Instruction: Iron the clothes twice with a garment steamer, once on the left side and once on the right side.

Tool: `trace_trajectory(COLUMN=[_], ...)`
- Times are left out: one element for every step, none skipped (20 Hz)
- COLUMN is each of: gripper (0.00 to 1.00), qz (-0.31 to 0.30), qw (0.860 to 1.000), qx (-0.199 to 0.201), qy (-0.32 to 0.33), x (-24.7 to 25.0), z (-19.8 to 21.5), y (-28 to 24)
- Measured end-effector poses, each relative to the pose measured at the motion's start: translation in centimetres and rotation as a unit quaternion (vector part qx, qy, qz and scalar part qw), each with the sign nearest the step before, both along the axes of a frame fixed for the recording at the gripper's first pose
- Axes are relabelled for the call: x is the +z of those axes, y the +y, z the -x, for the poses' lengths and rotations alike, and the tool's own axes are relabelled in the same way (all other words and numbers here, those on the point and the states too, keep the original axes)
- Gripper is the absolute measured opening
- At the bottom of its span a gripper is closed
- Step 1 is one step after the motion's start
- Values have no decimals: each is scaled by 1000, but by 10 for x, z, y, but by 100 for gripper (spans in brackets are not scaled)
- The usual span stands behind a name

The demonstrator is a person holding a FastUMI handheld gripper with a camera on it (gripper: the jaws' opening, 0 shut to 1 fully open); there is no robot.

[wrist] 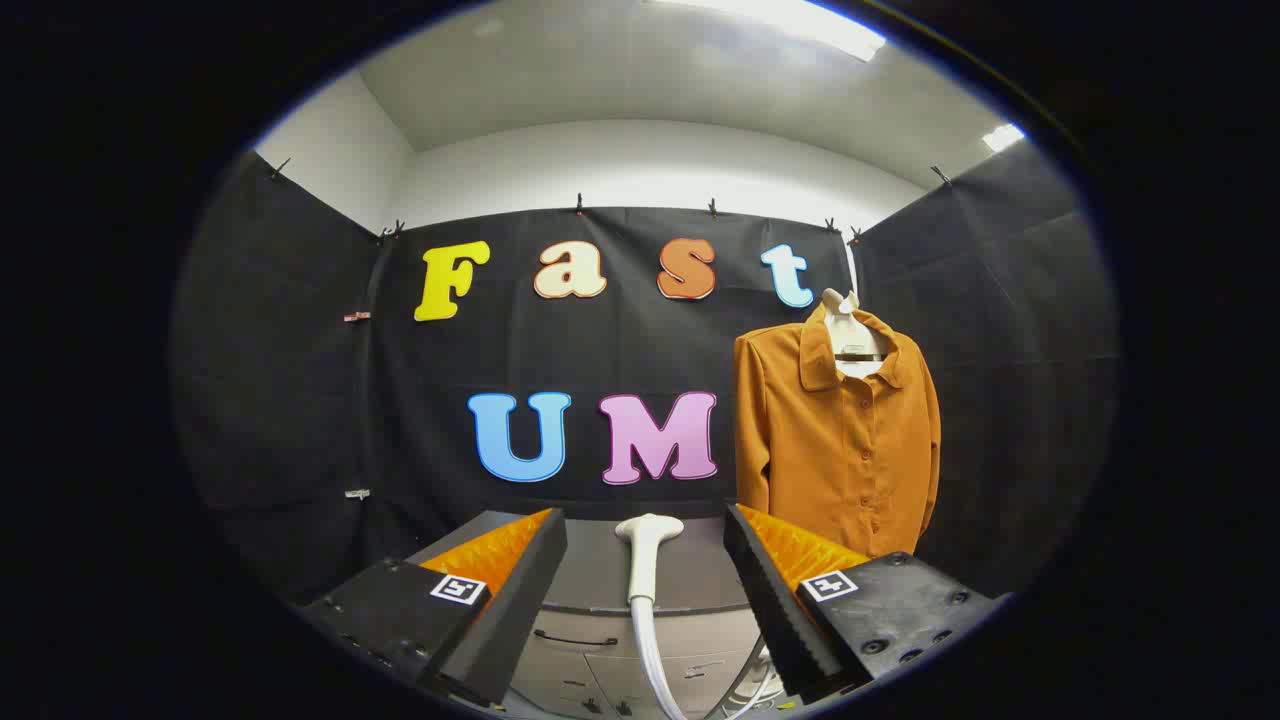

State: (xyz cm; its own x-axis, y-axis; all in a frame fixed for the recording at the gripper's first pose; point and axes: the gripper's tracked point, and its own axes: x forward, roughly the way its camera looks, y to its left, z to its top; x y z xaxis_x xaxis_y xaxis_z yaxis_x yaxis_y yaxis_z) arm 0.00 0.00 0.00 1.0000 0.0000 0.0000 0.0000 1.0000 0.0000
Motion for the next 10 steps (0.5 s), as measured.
trace_trajectory(gripper=[98, 98, 98, 98, 98, 98, 98, 98, 98, 98], qz=[2, 5, 8, 12, 14, 13, 12, 9, 7, 6], qw=[1000, 1000, 1000, 1000, 1000, 1000, 1000, 1000, 1000, 1000], qx=[-1, -1, 0, -1, -2, -2, -3, -3, -3, -4], qy=[0, 1, 3, 4, 4, 3, 2, 2, 1, 2], x=[0, 0, -2, -3, -2, -1, 0, 0, 0, 0], z=[0, 0, -1, -2, -1, -1, -1, -1, -1, -1], y=[0, 1, 2, 3, 3, 2, 2, 2, 3, 3])
